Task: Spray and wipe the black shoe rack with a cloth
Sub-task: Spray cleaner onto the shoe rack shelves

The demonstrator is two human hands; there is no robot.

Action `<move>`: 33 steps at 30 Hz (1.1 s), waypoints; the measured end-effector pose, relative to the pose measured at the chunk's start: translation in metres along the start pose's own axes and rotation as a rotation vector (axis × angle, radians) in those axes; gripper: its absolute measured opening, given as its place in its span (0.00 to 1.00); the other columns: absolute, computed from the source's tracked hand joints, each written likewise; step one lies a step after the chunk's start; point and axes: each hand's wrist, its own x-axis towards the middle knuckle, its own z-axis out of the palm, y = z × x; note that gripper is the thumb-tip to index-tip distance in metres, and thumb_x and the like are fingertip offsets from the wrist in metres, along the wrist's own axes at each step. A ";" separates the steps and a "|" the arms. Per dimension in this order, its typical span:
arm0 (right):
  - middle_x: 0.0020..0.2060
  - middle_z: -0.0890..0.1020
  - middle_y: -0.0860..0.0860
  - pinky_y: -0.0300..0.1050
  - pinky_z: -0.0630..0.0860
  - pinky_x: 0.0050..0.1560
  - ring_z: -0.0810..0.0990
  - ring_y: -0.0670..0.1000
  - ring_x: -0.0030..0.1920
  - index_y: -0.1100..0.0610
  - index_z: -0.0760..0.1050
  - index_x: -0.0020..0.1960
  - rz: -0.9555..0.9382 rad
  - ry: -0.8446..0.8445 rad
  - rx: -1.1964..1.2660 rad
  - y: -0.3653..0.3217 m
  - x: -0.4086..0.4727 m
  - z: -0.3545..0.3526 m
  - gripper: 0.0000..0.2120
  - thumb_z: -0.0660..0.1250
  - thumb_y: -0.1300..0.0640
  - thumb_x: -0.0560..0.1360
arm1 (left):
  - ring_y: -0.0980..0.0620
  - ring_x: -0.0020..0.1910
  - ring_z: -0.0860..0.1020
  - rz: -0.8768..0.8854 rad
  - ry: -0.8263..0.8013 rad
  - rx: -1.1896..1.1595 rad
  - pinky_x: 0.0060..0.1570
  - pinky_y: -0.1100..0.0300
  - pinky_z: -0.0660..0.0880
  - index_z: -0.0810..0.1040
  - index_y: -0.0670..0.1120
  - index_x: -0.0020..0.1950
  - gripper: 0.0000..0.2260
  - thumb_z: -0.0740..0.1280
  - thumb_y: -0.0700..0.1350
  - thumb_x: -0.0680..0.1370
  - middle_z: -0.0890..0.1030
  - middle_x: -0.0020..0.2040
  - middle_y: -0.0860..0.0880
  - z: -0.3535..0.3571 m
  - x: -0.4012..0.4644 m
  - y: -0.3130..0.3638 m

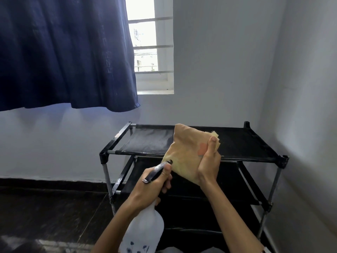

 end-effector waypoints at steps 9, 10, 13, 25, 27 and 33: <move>0.36 0.81 0.48 0.45 0.73 0.39 0.80 0.48 0.40 0.50 0.75 0.38 -0.084 0.049 -0.103 -0.018 0.028 -0.043 0.27 0.50 0.29 0.73 | 0.52 0.30 0.73 -0.296 0.248 0.231 0.30 0.60 0.69 0.77 0.45 0.39 0.08 0.73 0.48 0.71 0.76 0.31 0.49 -0.072 0.035 -0.004; 0.35 0.80 0.47 0.45 0.72 0.38 0.79 0.47 0.39 0.50 0.75 0.37 -0.098 0.057 -0.110 -0.021 0.032 -0.048 0.27 0.50 0.30 0.74 | 0.51 0.29 0.73 -0.318 0.237 0.207 0.29 0.60 0.69 0.78 0.44 0.40 0.11 0.73 0.51 0.71 0.76 0.32 0.47 -0.081 0.040 -0.001; 0.33 0.79 0.44 0.42 0.70 0.34 0.77 0.44 0.36 0.49 0.74 0.35 -0.118 0.078 -0.116 -0.029 0.040 -0.057 0.26 0.51 0.31 0.75 | 0.39 0.36 0.79 -0.397 0.205 0.305 0.36 0.47 0.74 0.79 0.43 0.44 0.23 0.71 0.63 0.68 0.80 0.38 0.38 -0.098 0.055 0.007; 0.35 0.79 0.45 0.41 0.70 0.34 0.78 0.43 0.36 0.50 0.74 0.37 -0.147 0.077 -0.093 -0.031 0.057 -0.071 0.24 0.53 0.32 0.76 | 0.54 0.24 0.67 -0.692 0.039 0.300 0.23 0.62 0.68 0.71 0.43 0.34 0.18 0.70 0.55 0.73 0.71 0.27 0.49 -0.101 0.115 0.021; 0.36 0.79 0.46 0.41 0.71 0.35 0.78 0.44 0.38 0.50 0.74 0.37 -0.151 0.067 -0.094 -0.030 0.058 -0.074 0.25 0.52 0.32 0.76 | 0.52 0.24 0.66 -0.653 0.083 0.340 0.24 0.61 0.68 0.70 0.43 0.35 0.18 0.72 0.53 0.72 0.69 0.27 0.48 -0.093 0.122 0.022; 0.36 0.79 0.44 0.40 0.70 0.36 0.78 0.43 0.38 0.49 0.75 0.37 -0.151 0.087 -0.097 -0.032 0.061 -0.083 0.24 0.53 0.33 0.76 | 0.55 0.21 0.72 -0.707 -0.089 0.191 0.20 0.65 0.68 0.74 0.42 0.43 0.15 0.71 0.54 0.72 0.79 0.27 0.49 -0.065 0.123 0.035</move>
